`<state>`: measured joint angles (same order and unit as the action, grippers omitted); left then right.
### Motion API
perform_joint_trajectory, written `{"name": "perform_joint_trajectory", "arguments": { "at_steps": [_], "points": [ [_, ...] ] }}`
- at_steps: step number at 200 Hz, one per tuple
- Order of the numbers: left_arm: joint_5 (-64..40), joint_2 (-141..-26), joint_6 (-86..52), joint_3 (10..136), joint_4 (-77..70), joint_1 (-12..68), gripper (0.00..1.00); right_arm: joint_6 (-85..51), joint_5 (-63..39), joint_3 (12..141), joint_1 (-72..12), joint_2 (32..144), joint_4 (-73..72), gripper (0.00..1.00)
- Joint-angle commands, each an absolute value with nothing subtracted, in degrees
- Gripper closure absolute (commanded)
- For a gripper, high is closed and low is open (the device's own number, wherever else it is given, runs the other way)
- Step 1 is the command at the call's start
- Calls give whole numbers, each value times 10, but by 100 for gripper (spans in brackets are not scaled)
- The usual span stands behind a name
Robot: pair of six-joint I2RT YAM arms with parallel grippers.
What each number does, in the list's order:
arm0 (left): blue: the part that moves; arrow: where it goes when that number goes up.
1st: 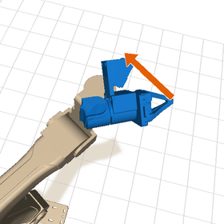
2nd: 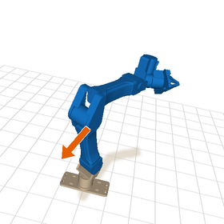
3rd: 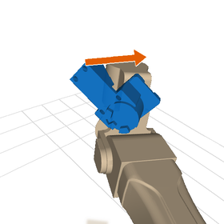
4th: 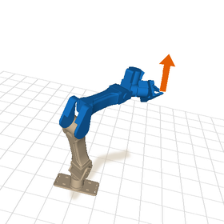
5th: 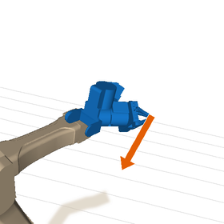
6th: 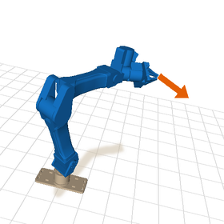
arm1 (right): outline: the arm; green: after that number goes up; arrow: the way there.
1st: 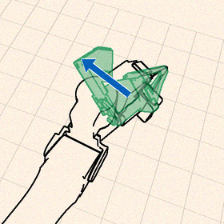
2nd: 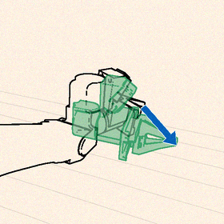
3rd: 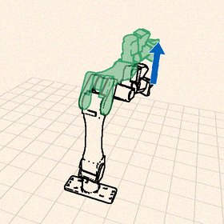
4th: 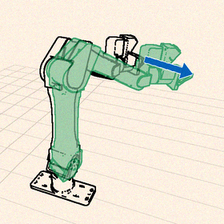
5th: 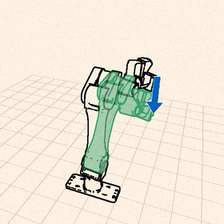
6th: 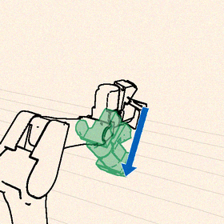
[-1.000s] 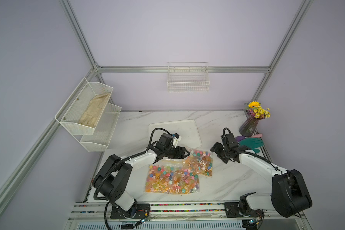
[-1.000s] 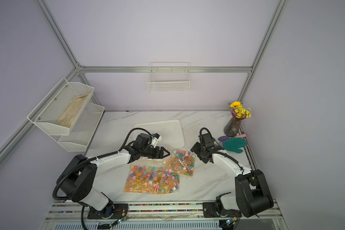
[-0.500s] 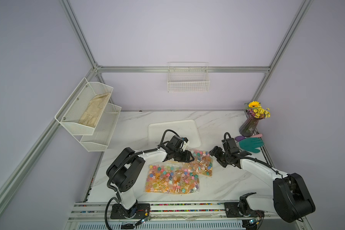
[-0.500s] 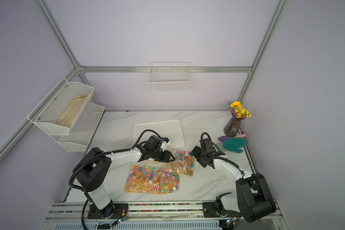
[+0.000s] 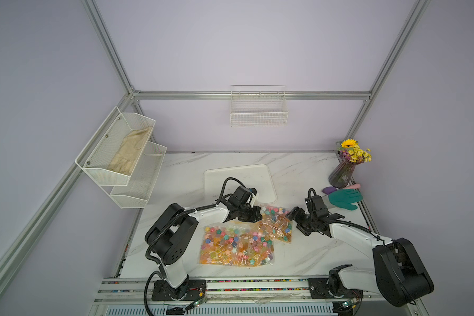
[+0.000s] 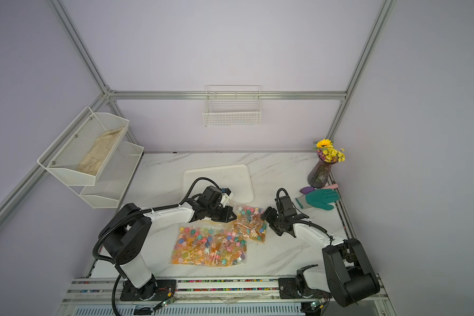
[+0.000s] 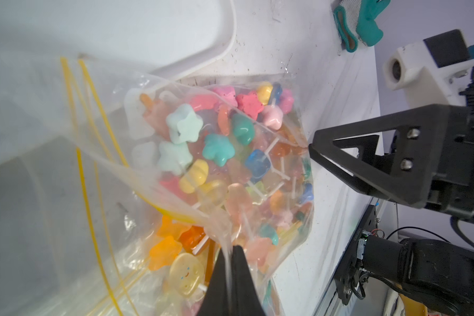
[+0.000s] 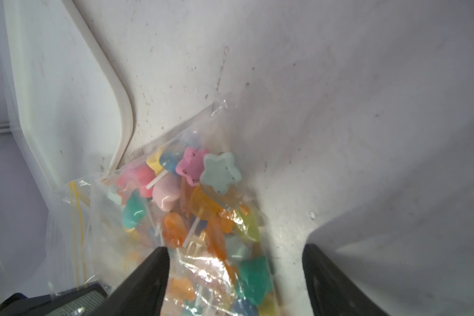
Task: Pour candies out of the ziploc bag
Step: Adjust the ziploc bag at the center of the board.
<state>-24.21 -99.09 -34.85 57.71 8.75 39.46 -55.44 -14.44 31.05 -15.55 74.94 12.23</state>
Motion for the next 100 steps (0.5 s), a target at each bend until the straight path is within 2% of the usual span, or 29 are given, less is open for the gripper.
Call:
{"name": "perform_joint_trajectory", "arguments": {
  "at_steps": [1,65,100],
  "points": [
    [-232,-949,-349,614,80,397,100,-556,-170,301,-153,773,78,21],
    [-231,-952,-352,615,81,397,100,-550,-246,278,-153,768,13,24],
    [-233,-968,-353,615,78,402,88,-545,-267,261,-153,732,7,24]
  ]
}}
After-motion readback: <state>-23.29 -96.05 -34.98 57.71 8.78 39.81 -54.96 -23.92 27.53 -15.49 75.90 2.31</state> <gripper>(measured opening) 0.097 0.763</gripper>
